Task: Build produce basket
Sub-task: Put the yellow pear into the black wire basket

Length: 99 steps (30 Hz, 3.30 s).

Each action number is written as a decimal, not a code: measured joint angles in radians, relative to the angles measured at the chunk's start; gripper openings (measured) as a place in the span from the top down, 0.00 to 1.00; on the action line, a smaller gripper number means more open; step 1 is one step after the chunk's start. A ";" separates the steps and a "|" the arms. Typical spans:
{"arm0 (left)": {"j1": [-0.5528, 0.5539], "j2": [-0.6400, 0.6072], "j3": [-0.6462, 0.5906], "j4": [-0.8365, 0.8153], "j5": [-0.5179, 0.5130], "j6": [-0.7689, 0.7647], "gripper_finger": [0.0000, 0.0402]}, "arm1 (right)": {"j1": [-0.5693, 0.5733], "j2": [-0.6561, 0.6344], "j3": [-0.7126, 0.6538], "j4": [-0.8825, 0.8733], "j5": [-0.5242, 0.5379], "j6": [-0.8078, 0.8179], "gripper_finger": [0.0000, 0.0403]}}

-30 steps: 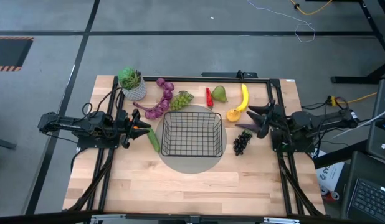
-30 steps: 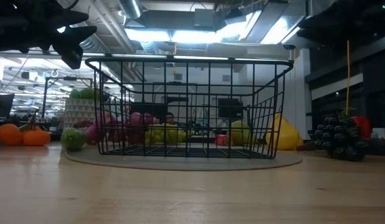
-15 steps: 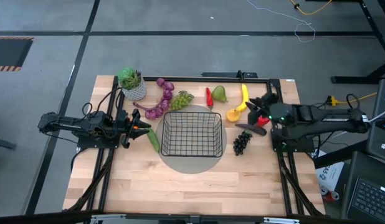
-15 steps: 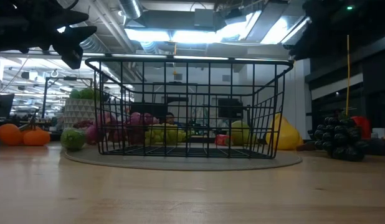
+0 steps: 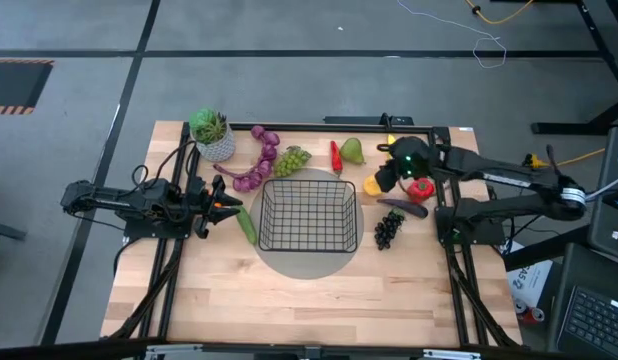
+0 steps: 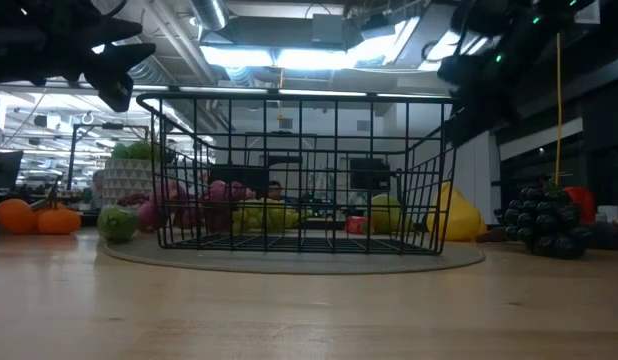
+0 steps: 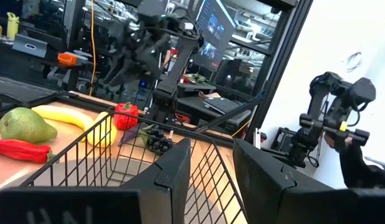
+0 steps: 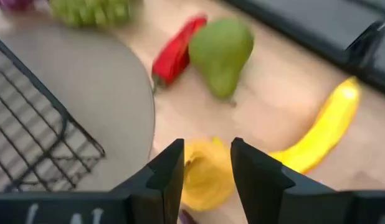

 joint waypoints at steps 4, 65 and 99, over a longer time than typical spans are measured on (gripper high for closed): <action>0.000 0.000 0.000 -0.003 0.000 0.000 0.71 | -0.021 0.086 0.000 0.009 -0.056 -0.008 0.67; 0.000 0.000 0.000 -0.028 0.000 -0.001 0.71 | -0.019 0.175 0.002 0.027 -0.066 -0.159 0.99; 0.000 0.000 0.000 -0.028 0.000 -0.001 0.71 | 0.321 0.174 0.356 0.333 -0.203 -0.470 1.00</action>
